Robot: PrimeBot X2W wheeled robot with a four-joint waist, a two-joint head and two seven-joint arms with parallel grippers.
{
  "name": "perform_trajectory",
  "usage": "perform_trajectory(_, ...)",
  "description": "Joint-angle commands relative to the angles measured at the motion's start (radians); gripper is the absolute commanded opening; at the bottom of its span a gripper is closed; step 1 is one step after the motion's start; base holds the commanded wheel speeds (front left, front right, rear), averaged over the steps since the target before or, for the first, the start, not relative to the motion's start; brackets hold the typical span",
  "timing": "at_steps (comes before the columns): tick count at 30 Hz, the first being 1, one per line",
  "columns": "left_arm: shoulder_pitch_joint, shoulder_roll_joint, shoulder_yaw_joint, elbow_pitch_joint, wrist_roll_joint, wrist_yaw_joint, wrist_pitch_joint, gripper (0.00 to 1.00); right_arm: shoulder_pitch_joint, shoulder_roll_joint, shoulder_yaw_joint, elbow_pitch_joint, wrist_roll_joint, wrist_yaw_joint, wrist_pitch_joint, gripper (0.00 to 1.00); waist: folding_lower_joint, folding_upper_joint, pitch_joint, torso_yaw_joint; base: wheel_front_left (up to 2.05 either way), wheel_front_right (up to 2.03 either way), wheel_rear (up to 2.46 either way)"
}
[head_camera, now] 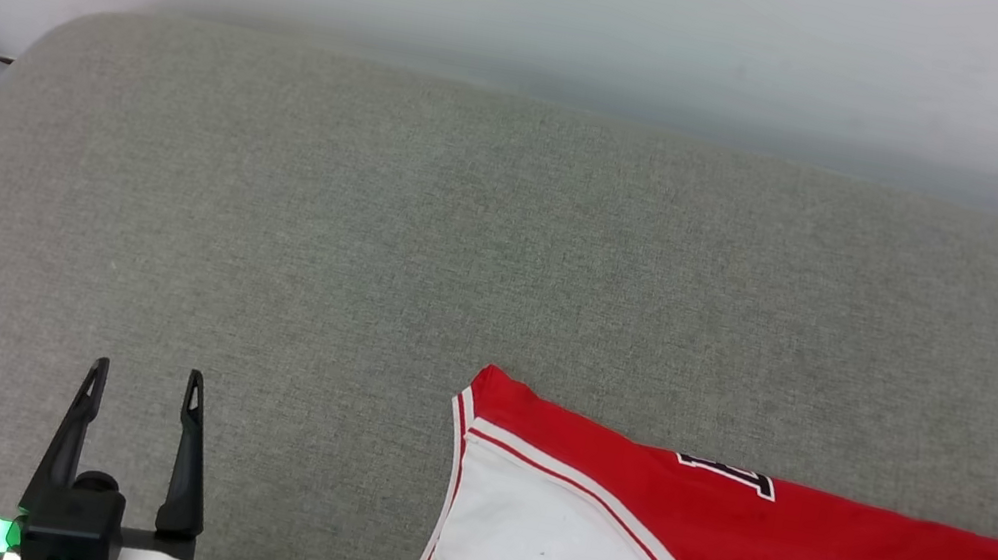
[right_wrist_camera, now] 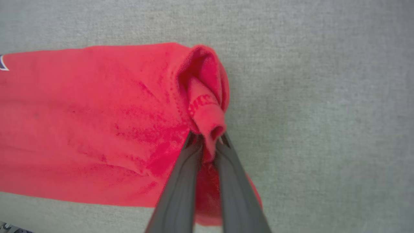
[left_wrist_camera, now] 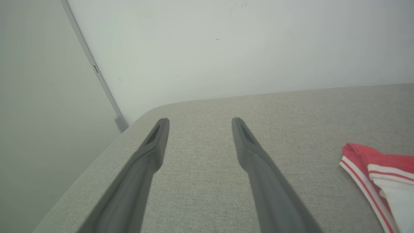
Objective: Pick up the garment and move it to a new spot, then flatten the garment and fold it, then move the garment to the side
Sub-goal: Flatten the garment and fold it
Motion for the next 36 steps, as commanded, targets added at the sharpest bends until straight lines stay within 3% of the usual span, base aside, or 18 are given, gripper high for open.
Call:
perform_trajectory(1, 0.015, -0.002, 0.000, 0.002, 0.005, -0.001, -0.002, 1.00, 0.008, 0.010, -0.005, -0.025, 0.017, -0.002, 0.001, 0.00, -0.0001, 0.0000, -0.008, -0.001, 0.00, 0.00, 0.00)
perform_trajectory(9, 0.031, -0.001, -0.004, -0.003, 0.010, 0.004, -0.002, 1.00, 0.072, 0.057, 0.010, -0.303, 0.092, -0.001, 0.045, 0.00, -0.0001, 0.0000, -0.026, -0.004, 0.00, 0.00, 0.00)
perform_trajectory(18, 0.006, -0.009, -0.029, -0.003, 0.015, 0.003, -0.002, 1.00, 0.012, 0.142, 0.120, -0.520, 0.017, -0.001, 0.143, 0.00, -0.0001, 0.0000, -0.010, 0.003, 0.00, 0.00, 0.00)
perform_trajectory(26, -0.028, -0.012, -0.048, 0.007, 0.010, -0.005, -0.002, 1.00, -0.133, 0.220, 0.302, -0.518, -0.048, -0.001, 0.184, 0.00, -0.0001, 0.0000, 0.023, 0.030, 0.00, 0.00, 0.00)
perform_trajectory(36, -0.065, -0.020, -0.054, 0.017, 0.003, -0.009, -0.002, 1.00, -0.357, 0.339, 0.524, -0.373, -0.122, -0.001, 0.131, 0.00, -0.0001, 0.0000, 0.071, 0.062, 0.00, 0.00, 0.00)
